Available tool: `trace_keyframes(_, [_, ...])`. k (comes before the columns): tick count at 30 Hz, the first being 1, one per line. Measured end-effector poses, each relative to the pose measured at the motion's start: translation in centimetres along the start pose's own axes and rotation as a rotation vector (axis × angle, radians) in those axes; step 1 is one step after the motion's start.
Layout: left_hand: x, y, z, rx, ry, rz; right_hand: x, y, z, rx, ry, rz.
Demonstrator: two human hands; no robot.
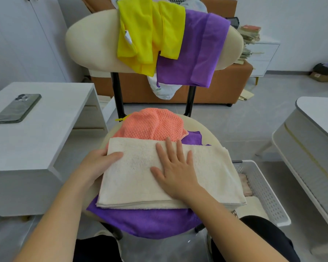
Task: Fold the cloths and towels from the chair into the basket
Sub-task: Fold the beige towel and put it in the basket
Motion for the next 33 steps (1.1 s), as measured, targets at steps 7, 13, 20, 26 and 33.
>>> trace_keyframes(7, [-3.6, 2.5, -2.8, 0.242, 0.480, -0.135, 0.3, 0.5, 1.2, -0.078, -0.149, 0.055])
trace_keyframes(13, [-6.2, 3.2, -7.8, 0.374, 0.653, -0.207, 0.0, 1.4, 4.5, -0.194, -1.334, -0.092])
trace_keyframes(20, [-6.4, 3.0, -11.8, 0.251, 0.717, -0.172, -2.9, 2.3, 4.2, 0.174, -1.638, -0.399])
trace_keyframes(26, [-7.0, 2.3, -10.6, -0.132, 0.250, -0.585, -4.8, 2.2, 3.1, 0.114, -1.406, -0.517])
trace_keyframes(33, [-5.2, 1.3, -14.3, -0.108, -0.767, -0.824, -5.4, 2.9, 4.6, -0.258, -0.569, -0.281])
Point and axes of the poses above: each hand's wrist, its own y-axis away from the middle knuckle, its own z-axis out of the back of the hand, x = y × z, the point moved 4 cm from there along -y, towards the middle knuckle, and after that the axes turned 2 degrees about z, right-handed, at the moved point
